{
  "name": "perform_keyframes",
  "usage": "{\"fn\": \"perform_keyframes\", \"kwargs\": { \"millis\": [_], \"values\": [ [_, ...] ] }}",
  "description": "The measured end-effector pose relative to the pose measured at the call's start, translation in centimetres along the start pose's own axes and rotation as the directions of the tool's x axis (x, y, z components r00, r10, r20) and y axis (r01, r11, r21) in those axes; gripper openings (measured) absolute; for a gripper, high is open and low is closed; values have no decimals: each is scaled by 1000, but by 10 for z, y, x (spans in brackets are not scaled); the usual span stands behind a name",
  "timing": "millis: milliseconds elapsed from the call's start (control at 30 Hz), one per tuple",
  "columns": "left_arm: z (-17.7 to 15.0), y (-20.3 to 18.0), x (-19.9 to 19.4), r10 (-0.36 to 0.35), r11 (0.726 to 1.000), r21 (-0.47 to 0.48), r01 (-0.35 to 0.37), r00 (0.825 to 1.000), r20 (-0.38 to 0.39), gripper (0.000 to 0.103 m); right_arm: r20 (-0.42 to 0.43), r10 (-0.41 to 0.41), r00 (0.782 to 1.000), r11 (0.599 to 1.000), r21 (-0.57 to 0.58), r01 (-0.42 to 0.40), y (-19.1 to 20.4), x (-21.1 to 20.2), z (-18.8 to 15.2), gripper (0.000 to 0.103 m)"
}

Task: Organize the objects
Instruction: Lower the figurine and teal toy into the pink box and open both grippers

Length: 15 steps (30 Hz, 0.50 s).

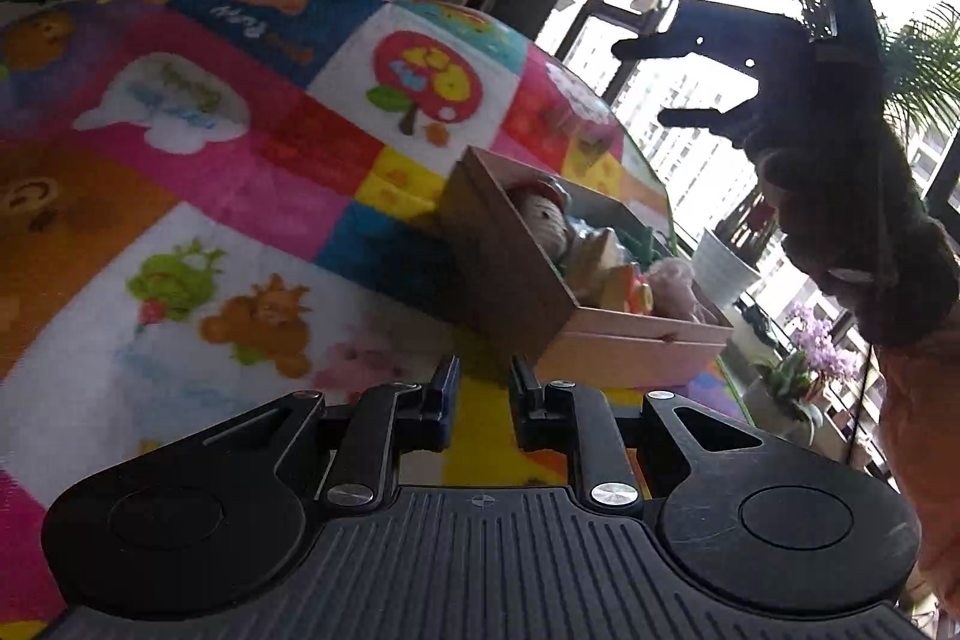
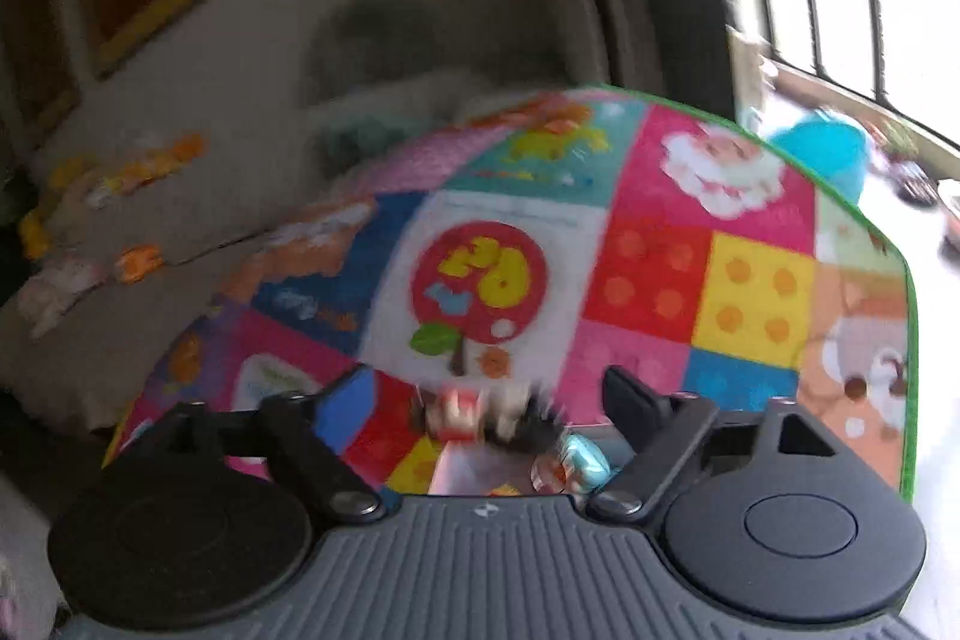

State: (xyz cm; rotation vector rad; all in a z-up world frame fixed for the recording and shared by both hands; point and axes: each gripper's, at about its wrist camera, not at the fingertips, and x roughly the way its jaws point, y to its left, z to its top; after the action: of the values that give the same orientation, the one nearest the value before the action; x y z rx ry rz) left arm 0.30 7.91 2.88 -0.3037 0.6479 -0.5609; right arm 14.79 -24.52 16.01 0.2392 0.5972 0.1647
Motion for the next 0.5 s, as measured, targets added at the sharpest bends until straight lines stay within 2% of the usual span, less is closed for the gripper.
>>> {"fn": "perform_keyframes", "kwargs": {
  "millis": [67, 167, 367, 500],
  "values": [
    [1, 6, -1, 3, 1000, -8, -3, 1000, -2, 20, -15, -1, 1000, 1000, -10, 1, 1, 3, -2, 84],
    [5, 7, 6, 5, 1000, -21, -6, 1000, -15, 20, -1, -46, 999, 996, -81, 46, 2, -9, -11, 84],
    [26, -21, 25, -3, 1000, 16, 4, 999, -46, 20, 8, -120, 993, 975, -189, 119, -20, -48, -35, 84],
    [49, -46, 47, 3, 999, 37, 1, 996, -93, 20, -29, -164, 986, 960, -233, 153, -44, -69, -58, 75]
  ]
}}
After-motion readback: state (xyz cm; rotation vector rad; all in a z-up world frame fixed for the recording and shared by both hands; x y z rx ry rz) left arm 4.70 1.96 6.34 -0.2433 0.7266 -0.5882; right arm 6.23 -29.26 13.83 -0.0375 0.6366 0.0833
